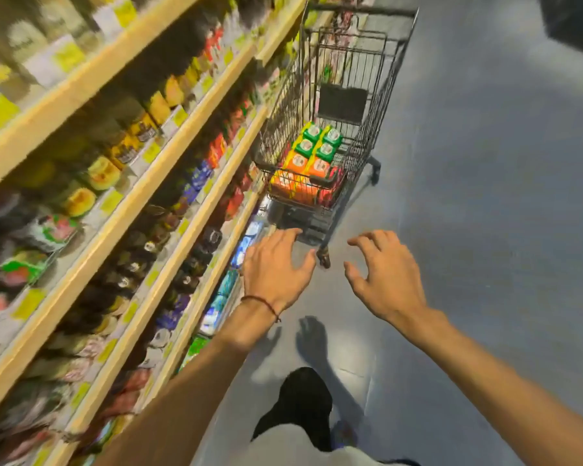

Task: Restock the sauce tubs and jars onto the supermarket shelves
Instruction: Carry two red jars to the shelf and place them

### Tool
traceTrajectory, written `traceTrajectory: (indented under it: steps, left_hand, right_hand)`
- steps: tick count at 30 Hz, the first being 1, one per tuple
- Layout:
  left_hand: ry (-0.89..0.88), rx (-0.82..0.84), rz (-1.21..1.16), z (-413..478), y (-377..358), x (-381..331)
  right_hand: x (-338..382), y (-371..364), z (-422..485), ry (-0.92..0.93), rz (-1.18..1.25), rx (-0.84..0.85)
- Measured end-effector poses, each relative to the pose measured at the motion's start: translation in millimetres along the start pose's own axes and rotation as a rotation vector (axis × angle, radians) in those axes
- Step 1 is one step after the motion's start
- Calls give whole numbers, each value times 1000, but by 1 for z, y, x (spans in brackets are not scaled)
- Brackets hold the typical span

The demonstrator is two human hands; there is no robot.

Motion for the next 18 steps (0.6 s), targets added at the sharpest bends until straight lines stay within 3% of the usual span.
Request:
traceTrajectory:
  steps: [10, 14, 18]
  left_hand:
    - [26, -3, -120, 214, -92, 2]
    - [109, 164, -122, 295, -124, -1]
    - [167, 182, -138, 359, -151, -5]
  right_hand:
    - [-99, -48, 211, -95, 95, 30]
    - [-122, -62, 287, -71, 109, 70]
    - [-149, -79, 360, -15, 112, 84]
Point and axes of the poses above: each hand's wrist, its own z-axis towards the middle knuckle, its own y-axis out of the back of the hand, x = y × z, the point moved 8 cm from there along z, towards the middle knuckle, and after that the axes turned 2 degrees about -x, right-handed, at the moved point
